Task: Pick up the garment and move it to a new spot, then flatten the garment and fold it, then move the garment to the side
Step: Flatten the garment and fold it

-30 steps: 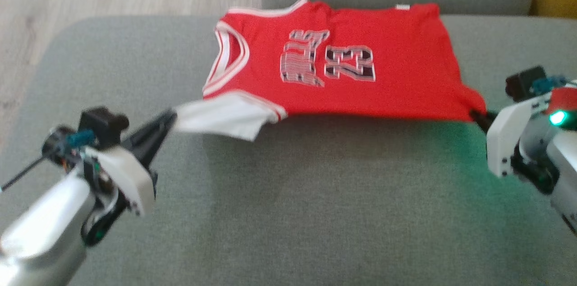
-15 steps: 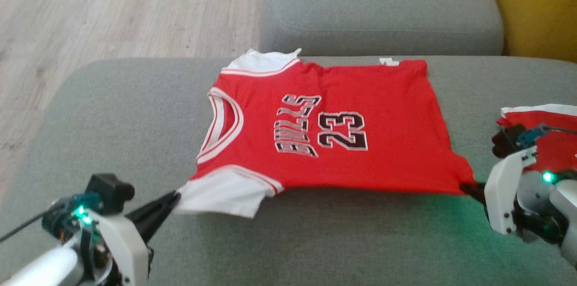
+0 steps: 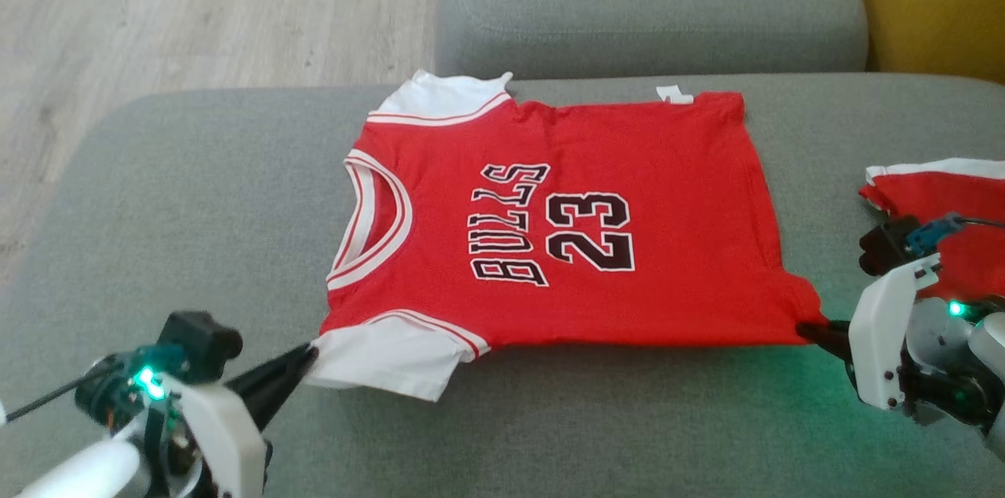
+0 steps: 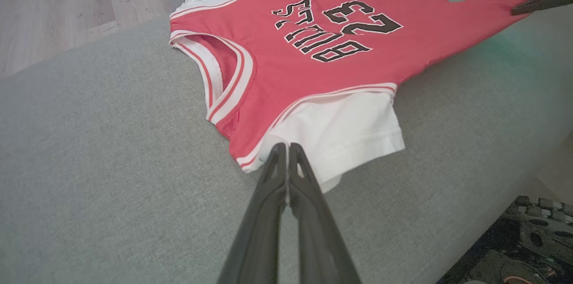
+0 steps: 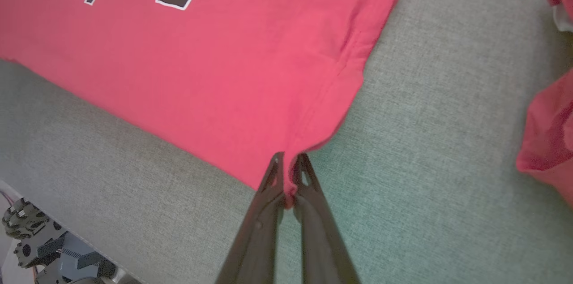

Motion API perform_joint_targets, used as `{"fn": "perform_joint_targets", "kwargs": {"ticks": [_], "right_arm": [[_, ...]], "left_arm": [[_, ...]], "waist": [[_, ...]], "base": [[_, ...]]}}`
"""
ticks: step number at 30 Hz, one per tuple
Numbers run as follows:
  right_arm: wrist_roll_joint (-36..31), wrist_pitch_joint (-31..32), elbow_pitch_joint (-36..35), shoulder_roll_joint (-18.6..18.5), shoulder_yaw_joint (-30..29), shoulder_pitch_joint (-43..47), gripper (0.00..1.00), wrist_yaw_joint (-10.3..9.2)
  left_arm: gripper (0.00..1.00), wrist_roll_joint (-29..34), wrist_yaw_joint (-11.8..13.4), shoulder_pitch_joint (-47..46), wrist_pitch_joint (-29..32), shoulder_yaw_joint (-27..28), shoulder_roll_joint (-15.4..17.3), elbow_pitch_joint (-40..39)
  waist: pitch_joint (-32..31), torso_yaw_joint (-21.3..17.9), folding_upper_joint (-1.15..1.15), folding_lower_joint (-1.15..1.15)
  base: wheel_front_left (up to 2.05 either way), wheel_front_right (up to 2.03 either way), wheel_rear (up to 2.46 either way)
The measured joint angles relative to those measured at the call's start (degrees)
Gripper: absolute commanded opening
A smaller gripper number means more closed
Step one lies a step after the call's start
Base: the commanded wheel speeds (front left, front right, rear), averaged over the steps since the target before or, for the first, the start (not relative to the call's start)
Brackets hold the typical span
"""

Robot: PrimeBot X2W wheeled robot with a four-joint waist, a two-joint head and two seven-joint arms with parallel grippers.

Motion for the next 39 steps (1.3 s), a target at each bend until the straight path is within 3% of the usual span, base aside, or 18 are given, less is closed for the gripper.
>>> {"fn": "perform_joint_targets", "kwargs": {"ticks": [5,13,24,35,36,37,38,39], "right_arm": [[-0.99,0.73,-0.22,0.24,-0.88,-0.01,0.00,0.00],[-2.48,1.04,0.16,2.94,-4.68,-4.05,0.00,0.00],[-5.43,2.21,5.88,7.49,-8.24,-10.67,0.00,0.00],[-8.27,0.64,10.73,11.38,-8.76,-15.18,0.00,0.00],[-8.65,0.31,11.48,11.54,-8.86,-15.56,0.26,0.00],[-8.97,-0.40,12.40,11.80,-9.29,-15.94,1.00,0.00],[-9.02,-1.09,13.34,12.38,-10.24,-16.36,1.00,0.00],[-9.02,-2.01,13.92,12.95,-11.06,-16.79,1.00,0.00]], "left_arm": [[0.00,1.99,-0.18,-3.02,0.73,-0.85,-1.51,1.89],[0.00,2.66,-2.55,-10.74,1.35,-0.09,-4.63,8.38],[0.00,5.95,-5.97,-23.36,2.09,-0.90,-10.78,22.26],[0.00,10.98,-6.72,-32.41,-1.30,-3.22,-17.15,35.10],[0.14,11.55,-6.64,-32.79,-1.85,-3.31,-17.50,36.23],[0.81,11.99,-6.33,-33.16,-2.68,-3.27,-17.90,37.51],[1.00,12.21,-5.50,-33.54,-3.58,-3.14,-18.41,38.69],[1.00,12.24,-4.56,-33.86,-4.71,-2.72,-19.00,39.64]], "waist": [[1.55,-0.29,0.00,0.00],[5.79,-0.80,0.00,0.01],[11.18,-1.14,0.00,0.01],[14.55,-2.69,0.00,0.00],[14.75,-2.81,0.00,0.00],[14.96,-2.93,0.00,0.00],[15.20,-3.05,0.00,0.00],[15.44,-3.13,0.00,0.00]], "base": [[0.00,0.00,0.00],[0.00,0.00,0.00],[0.00,0.00,0.00],[0.00,0.00,0.00],[0.00,0.00,0.00],[0.00,0.00,0.00],[0.00,0.00,0.00],[0.00,0.00,0.00]]}}
